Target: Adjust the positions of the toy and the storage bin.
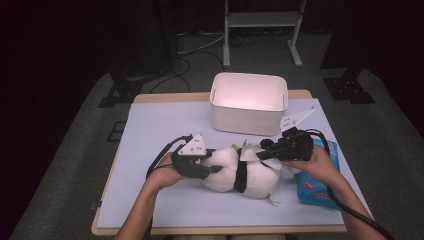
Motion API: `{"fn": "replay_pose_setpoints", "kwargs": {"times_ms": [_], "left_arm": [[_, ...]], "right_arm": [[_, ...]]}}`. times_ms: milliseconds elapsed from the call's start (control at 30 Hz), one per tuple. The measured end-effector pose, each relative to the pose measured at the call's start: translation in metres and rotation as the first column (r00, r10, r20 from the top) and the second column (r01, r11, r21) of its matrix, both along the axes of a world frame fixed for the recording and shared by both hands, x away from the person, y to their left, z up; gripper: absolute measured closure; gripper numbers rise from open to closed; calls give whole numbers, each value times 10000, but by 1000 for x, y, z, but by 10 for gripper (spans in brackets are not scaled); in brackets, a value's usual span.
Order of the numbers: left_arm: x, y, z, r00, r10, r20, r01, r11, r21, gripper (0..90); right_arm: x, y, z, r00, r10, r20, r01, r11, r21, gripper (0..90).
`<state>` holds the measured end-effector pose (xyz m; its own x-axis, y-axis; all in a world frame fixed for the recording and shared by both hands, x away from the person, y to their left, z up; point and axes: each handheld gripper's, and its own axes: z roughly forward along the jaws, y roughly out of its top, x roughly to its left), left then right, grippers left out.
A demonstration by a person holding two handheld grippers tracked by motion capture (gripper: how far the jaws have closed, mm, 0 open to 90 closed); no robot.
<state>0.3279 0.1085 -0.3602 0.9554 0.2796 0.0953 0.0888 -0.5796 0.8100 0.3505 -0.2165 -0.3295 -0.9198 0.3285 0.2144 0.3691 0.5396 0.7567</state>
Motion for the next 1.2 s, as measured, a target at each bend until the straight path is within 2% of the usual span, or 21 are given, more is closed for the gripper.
{"fn": "replay_pose_setpoints", "kwargs": {"times_ms": [133,167,300,467,500,600,733,867,933,967,1033,1133,1200], "left_arm": [[-3,2,-1,9986,-213,-491,202,9995,-238,452],[-3,2,-1,9968,-325,-725,306,9992,-263,443],[-2,0,2,9900,-481,-1323,479,9988,-45,383],[1,1,5,9809,-686,-1820,684,9976,-77,301],[1,1,5,9809,-686,-1820,684,9976,-77,286],[4,0,5,9718,-851,-2198,866,9962,-30,203],[7,-3,3,9665,-771,-2449,847,9962,209,101],[11,-4,4,9534,-737,-2926,770,9970,-1,101],[11,-6,4,9582,-821,-2741,918,9955,229,102],[10,-7,4,9640,-956,-2481,1095,9930,431,109],[7,-11,2,9763,-789,-2015,945,9931,692,146],[6,-12,1,9886,-567,-1396,694,9937,885,326],[5,-11,2,9935,-480,-1029,568,9948,847,426]], "right_arm": [[-2,-12,-8,9997,-160,-191,161,9998,72,841],[-3,-13,-9,9996,-153,-251,156,9998,100,841],[-8,-12,-12,9998,-41,-193,39,10000,-69,842],[-10,-9,-10,9999,94,-125,-97,9996,-275,841],[-10,-8,-10,9998,119,-153,-123,9996,-255,841],[-11,-8,-11,9997,143,-180,-146,9997,-189,841],[-11,-9,-12,9998,134,-168,-137,9998,-165,841],[-13,-11,-13,9997,123,-192,-125,9999,-96,841],[-13,-12,-13,9997,155,-162,-157,9998,-87,841],[-14,-12,-13,9997,146,-177,-148,9999,-82,841],[-14,-13,-14,9998,119,-167,-120,9999,-32,841],[-15,-12,-14,10000,48,-86,-48,10000,-16,840],[-14,-12,-12,10000,-48,-2,48,10000,-17,839]]}}
